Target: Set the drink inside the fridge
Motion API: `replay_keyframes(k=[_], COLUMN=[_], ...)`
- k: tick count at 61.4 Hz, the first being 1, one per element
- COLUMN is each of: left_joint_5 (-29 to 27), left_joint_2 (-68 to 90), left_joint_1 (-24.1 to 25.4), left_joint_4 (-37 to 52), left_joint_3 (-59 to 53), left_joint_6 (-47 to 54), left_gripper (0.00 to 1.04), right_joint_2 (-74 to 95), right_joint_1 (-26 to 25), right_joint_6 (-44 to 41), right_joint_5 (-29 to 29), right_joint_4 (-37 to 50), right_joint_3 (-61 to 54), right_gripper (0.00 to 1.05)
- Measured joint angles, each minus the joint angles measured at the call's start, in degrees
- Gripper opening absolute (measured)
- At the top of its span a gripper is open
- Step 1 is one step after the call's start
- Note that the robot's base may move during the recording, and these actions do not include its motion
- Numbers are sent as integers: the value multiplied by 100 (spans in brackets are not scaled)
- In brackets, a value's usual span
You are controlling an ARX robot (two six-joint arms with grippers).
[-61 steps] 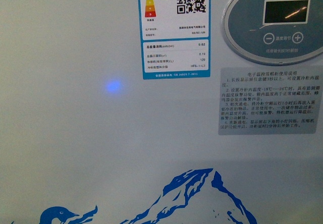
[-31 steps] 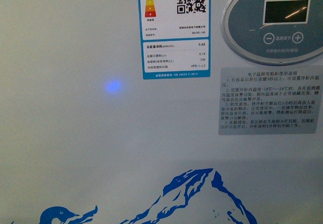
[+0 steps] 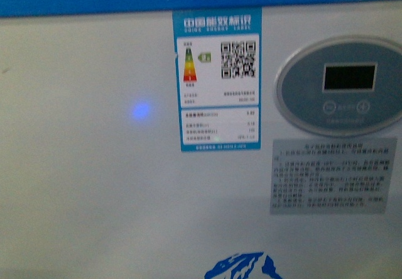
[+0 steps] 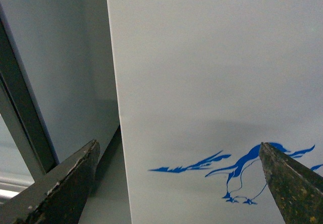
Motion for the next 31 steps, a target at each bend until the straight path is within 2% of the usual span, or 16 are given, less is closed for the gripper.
replay_keyframes(k=[31], left_joint_5=[-4], left_joint_2=[0], left_joint_1=[0], left_joint_4=[0], left_joint_3=[0], left_joint_6=[-2], left_gripper=[97], right_joint_2=[0], right_joint_1=[0], right_joint_6=[0], right_joint_5=[0], right_joint_4=[2], right_joint_3=[0], right_gripper=[37])
